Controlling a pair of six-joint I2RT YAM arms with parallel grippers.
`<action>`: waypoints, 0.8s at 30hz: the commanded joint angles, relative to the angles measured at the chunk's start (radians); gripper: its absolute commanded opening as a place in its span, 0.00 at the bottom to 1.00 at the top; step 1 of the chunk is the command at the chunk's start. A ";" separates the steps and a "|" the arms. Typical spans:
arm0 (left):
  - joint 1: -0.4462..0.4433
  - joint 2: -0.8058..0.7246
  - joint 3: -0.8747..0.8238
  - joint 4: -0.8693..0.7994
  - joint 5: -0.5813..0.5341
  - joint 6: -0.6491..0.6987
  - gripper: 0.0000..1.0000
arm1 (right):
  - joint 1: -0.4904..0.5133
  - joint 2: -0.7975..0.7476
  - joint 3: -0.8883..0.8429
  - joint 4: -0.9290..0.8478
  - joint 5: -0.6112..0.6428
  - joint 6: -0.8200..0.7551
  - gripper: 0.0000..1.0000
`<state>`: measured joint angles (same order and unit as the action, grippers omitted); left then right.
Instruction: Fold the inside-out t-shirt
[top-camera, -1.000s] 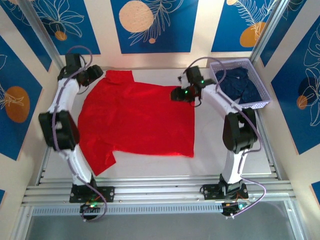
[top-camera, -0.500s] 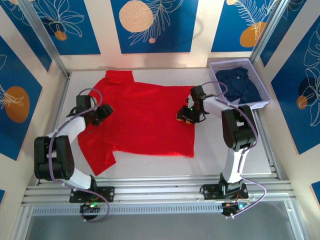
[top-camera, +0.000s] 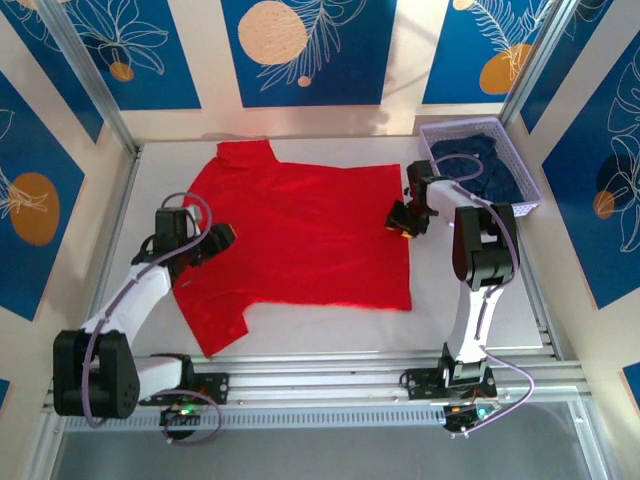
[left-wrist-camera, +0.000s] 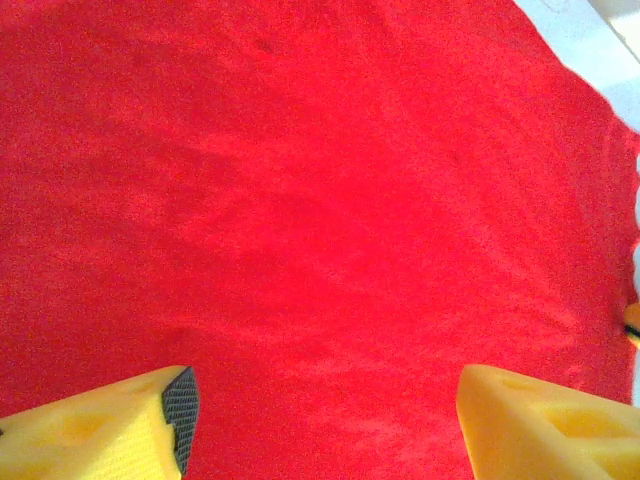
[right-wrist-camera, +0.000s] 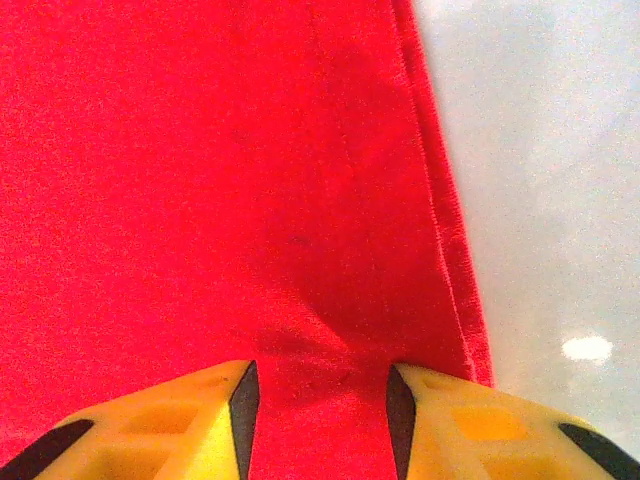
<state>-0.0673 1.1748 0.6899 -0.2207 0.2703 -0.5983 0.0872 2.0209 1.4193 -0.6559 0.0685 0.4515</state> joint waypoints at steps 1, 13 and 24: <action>-0.018 -0.056 -0.024 -0.078 -0.059 0.057 0.69 | -0.014 0.008 0.067 -0.061 0.109 -0.050 0.41; -0.051 -0.036 -0.033 -0.106 -0.028 0.063 0.70 | 0.133 -0.382 -0.328 -0.002 -0.131 0.050 0.46; -0.093 -0.209 -0.152 -0.283 -0.099 -0.050 0.69 | 0.107 -0.479 -0.539 -0.107 -0.092 0.087 0.44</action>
<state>-0.1368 0.9985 0.5564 -0.4084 0.2012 -0.6044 0.2157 1.5394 0.8932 -0.7403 -0.0151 0.5167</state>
